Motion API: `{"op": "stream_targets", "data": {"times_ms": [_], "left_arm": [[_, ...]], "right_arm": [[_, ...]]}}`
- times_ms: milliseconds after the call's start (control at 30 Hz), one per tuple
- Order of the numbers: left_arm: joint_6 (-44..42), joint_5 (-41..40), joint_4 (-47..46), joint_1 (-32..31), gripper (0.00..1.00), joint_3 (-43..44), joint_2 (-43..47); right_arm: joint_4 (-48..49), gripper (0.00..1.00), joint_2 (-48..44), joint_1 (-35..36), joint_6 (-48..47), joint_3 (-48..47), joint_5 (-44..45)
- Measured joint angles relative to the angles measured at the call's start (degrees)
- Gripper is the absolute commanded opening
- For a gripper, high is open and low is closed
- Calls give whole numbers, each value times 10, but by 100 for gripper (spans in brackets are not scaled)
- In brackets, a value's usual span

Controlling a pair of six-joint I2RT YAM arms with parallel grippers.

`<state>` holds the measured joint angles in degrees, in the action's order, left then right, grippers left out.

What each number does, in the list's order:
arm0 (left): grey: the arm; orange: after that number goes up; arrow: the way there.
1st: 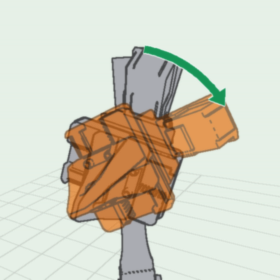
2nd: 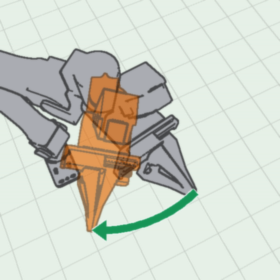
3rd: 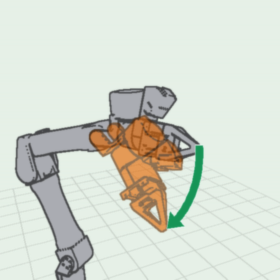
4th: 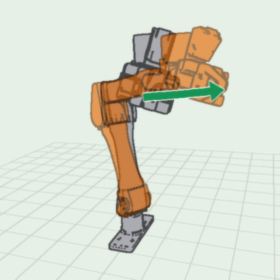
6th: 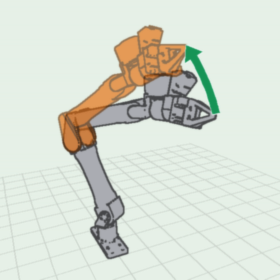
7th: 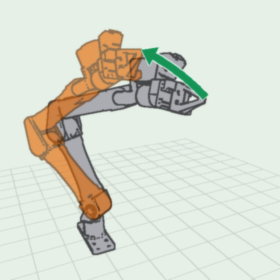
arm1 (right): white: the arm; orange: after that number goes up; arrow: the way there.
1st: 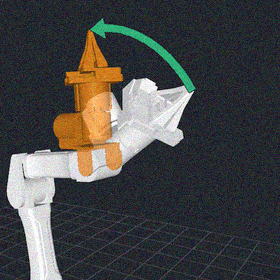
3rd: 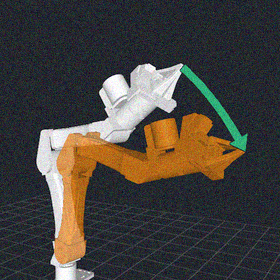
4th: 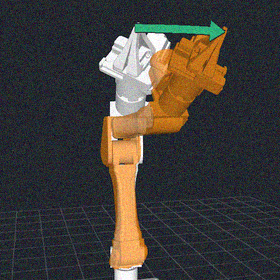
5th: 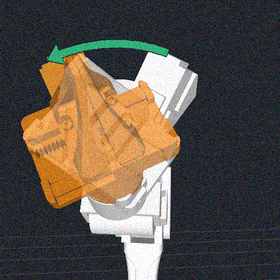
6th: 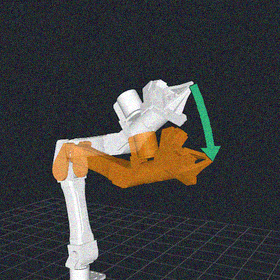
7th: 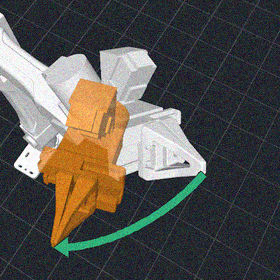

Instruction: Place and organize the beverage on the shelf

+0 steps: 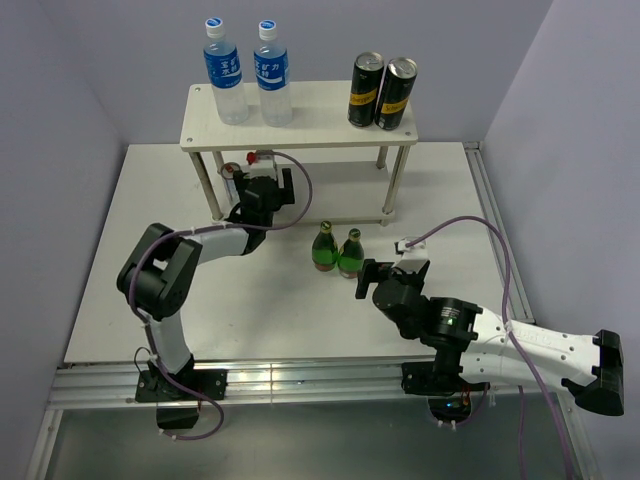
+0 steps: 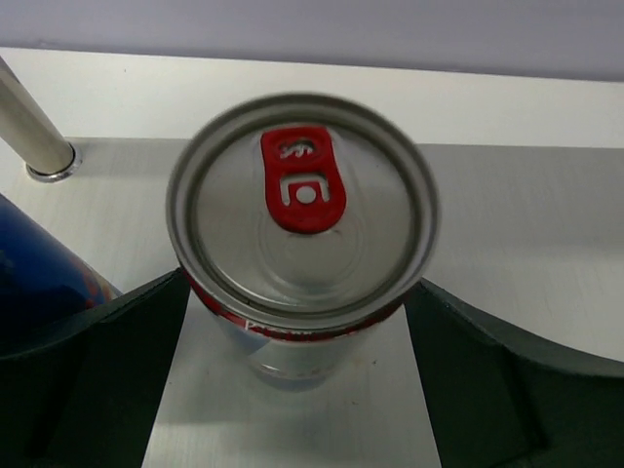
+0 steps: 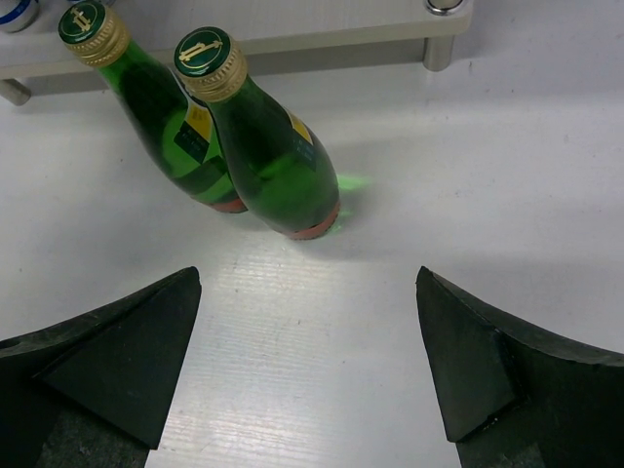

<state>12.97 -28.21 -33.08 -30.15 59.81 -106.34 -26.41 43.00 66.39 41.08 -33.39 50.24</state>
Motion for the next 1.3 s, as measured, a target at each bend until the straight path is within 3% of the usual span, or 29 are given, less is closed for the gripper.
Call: {"op": "stream_targets", "data": {"times_ms": [367,600,867,1300], "left_arm": [[2,-23,30,-61,99,-37,90],[26,-57,37,-133,99,-134,197],[80,-73,51,-171,99,-247,281],[140,-93,59,-231,99,-331,346]], "right_arm": [[-2,98,5,0,1,0,3],[8,100,22,0,7,1,-2],[86,100,141,-12,6,0,-38],[206,100,325,-146,-7,-28,-94]]}}
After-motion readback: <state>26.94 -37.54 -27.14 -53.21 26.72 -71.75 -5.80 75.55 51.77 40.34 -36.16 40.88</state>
